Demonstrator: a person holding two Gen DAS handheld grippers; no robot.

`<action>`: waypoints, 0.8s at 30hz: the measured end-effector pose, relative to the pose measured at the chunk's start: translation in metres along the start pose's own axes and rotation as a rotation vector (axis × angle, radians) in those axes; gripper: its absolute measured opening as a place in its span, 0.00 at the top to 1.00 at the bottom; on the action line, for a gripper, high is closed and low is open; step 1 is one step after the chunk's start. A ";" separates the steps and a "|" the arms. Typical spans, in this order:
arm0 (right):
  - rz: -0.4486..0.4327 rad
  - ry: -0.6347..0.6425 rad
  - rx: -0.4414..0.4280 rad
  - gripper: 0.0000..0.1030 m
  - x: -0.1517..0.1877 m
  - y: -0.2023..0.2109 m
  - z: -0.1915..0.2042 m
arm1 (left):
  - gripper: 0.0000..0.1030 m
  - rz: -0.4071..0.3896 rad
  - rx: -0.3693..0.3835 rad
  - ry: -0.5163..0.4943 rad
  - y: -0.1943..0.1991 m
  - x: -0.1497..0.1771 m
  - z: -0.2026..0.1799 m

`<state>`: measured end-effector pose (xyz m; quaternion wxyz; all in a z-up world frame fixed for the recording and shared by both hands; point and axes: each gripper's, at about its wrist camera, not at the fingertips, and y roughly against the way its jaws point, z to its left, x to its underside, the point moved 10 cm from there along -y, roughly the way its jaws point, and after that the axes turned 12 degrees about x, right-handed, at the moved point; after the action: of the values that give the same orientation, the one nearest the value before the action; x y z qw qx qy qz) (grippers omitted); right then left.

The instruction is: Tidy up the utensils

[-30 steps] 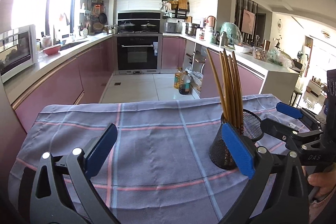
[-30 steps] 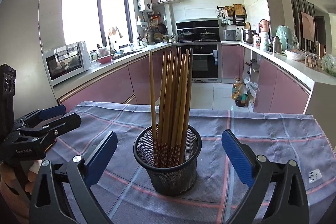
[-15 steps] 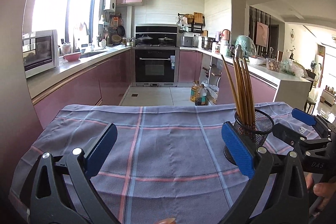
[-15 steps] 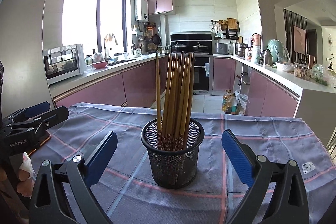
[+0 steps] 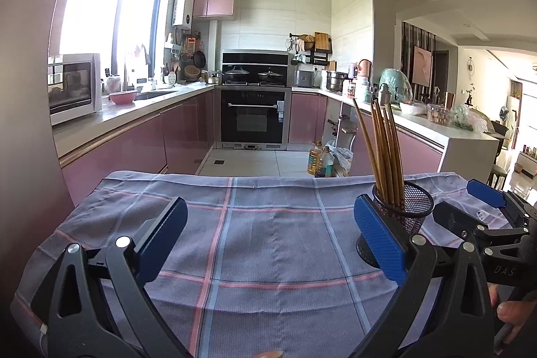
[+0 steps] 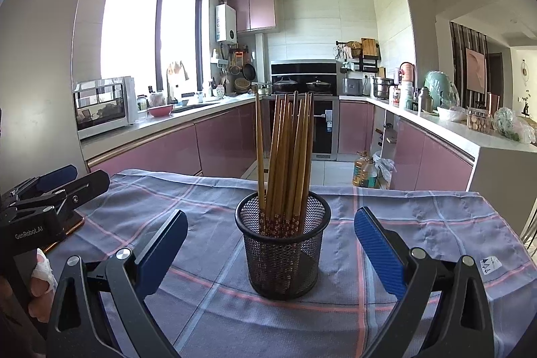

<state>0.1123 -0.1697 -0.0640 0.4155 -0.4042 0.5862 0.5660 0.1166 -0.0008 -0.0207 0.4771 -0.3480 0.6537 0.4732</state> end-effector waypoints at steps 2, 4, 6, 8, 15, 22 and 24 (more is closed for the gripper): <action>-0.004 0.000 0.004 0.07 0.000 0.001 0.000 | 0.05 -0.009 -0.006 0.001 0.003 0.000 0.000; -0.006 -0.003 0.003 0.07 -0.001 0.002 0.000 | 0.05 -0.013 -0.009 0.002 0.004 -0.001 0.001; -0.008 -0.007 0.002 0.07 -0.001 0.002 0.001 | 0.05 -0.013 -0.010 0.002 0.004 -0.002 0.001; -0.011 -0.006 0.001 0.07 -0.001 0.003 0.001 | 0.05 -0.015 -0.014 0.002 0.006 -0.001 0.000; -0.021 -0.002 0.005 0.07 -0.001 0.006 0.005 | 0.05 -0.023 -0.018 0.004 0.010 -0.004 0.001; -0.030 -0.004 0.004 0.07 -0.002 0.010 0.006 | 0.05 -0.031 -0.022 0.004 0.013 -0.005 0.000; -0.030 -0.003 0.005 0.07 -0.002 0.010 0.006 | 0.05 -0.032 -0.021 0.003 0.015 -0.005 -0.001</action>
<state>0.1039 -0.1636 -0.0586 0.4257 -0.4111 0.5808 0.5590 0.1044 0.0034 -0.0111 0.4799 -0.3642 0.6438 0.4718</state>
